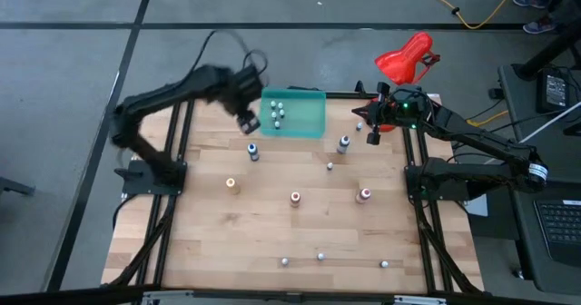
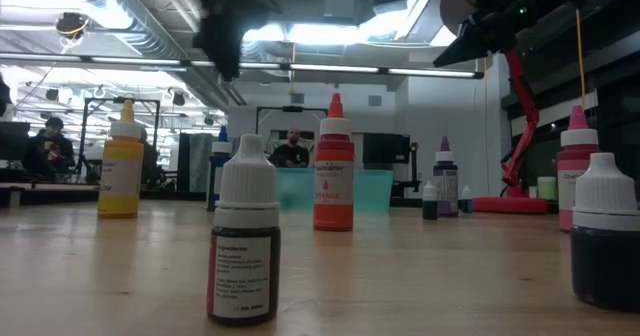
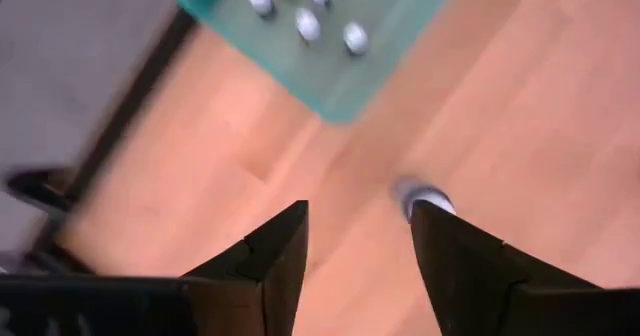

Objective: Pick & Place food coloring
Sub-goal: Put the yellow food coloring bottle into the bin, then put the top left blue food coloring bottle into the bin

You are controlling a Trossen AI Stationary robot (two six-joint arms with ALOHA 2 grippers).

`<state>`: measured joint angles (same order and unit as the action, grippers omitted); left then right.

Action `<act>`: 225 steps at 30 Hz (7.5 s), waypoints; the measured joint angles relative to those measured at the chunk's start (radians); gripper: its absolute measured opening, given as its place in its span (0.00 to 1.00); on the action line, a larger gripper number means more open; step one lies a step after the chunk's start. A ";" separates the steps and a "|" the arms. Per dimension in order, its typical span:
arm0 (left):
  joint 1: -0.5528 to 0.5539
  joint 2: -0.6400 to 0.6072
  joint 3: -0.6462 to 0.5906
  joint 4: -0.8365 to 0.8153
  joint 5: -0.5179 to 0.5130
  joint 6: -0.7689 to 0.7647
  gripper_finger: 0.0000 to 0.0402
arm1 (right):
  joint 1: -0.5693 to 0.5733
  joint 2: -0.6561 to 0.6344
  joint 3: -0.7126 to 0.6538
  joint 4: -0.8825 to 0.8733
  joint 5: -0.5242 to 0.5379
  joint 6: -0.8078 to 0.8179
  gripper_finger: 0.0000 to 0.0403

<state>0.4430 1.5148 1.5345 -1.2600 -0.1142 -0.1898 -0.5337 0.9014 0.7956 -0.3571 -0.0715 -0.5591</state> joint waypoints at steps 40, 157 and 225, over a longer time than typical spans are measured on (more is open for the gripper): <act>-0.722 -0.449 -0.865 0.452 -0.101 -0.641 0.63 | 0.000 0.000 0.000 0.054 0.000 0.000 0.03; 0.166 0.920 0.594 0.592 0.266 0.332 0.39 | 0.000 0.085 0.000 0.114 0.000 0.087 0.03; -0.004 -0.272 -0.732 0.591 0.316 0.138 0.72 | 0.000 0.085 0.000 0.113 0.000 0.084 0.03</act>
<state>0.4385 1.2424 0.8030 -0.6693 0.2016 -0.0516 -0.5335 0.9863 0.7956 -0.2440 -0.0711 -0.4747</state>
